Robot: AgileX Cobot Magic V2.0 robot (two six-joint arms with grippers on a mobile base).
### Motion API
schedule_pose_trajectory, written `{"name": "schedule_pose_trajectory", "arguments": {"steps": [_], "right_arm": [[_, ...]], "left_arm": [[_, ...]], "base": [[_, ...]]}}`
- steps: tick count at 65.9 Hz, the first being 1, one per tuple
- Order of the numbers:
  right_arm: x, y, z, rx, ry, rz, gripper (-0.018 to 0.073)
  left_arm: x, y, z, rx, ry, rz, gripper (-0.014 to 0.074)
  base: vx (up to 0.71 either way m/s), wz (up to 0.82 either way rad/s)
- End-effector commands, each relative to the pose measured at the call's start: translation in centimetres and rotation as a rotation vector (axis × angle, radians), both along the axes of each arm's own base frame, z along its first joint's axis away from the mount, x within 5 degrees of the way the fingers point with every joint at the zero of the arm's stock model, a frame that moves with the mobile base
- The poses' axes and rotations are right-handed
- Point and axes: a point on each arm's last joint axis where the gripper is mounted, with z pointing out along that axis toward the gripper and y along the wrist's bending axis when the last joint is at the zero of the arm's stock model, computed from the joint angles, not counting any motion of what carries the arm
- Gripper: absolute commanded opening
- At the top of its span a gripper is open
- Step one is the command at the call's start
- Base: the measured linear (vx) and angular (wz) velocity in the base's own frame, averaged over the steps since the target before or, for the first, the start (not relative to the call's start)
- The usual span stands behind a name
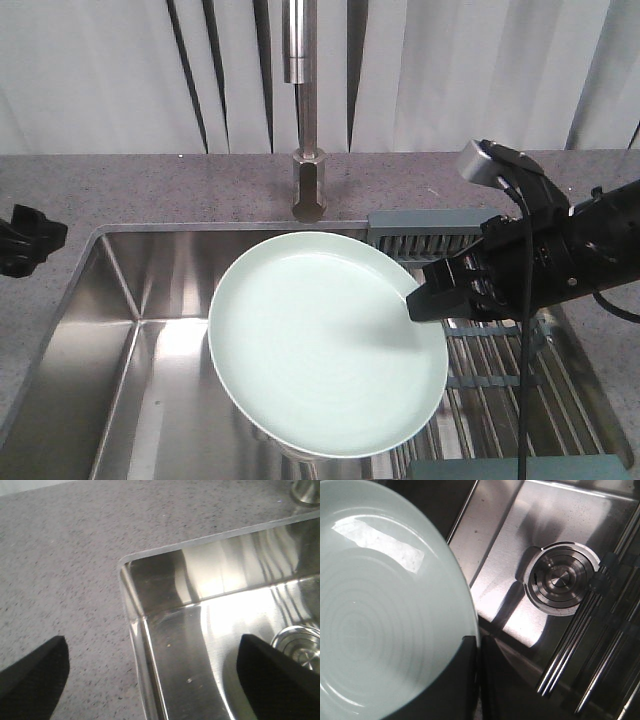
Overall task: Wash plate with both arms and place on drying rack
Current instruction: 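Raise the left arm and reach toward the faucet handle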
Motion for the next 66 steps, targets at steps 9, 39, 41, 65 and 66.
{"name": "schedule_pose_trajectory", "arguments": {"steps": [9,39,41,65,66], "right_arm": [[-0.2,0.1,1.8,0.058,-0.060,-0.022,-0.0009],[-0.2,0.1,1.8,0.058,-0.060,-0.022,-0.0009],[-0.2,0.1,1.8,0.058,-0.060,-0.022,-0.0009],[-0.2,0.1,1.8,0.058,-0.060,-0.022,-0.0009],[-0.2,0.1,1.8,0.058,-0.060,-0.022,-0.0009]], "left_arm": [[2.4,-2.0,2.0,-0.070,-0.114,-0.209,0.0634],[8.9,-5.3,1.1,-0.153,-0.223,-0.659,0.0627],[9.4,-5.5,0.8,-0.158,-0.228,-0.701,0.0627],[14.0,-8.2,0.2,-0.304,-0.325,-0.910,0.0627],[14.3,-8.5,0.1,-0.304,-0.326,-0.918,0.0627]], "base": [[0.00,0.00],[0.00,0.00],[0.00,0.00],[0.00,0.00],[0.00,0.00]]}}
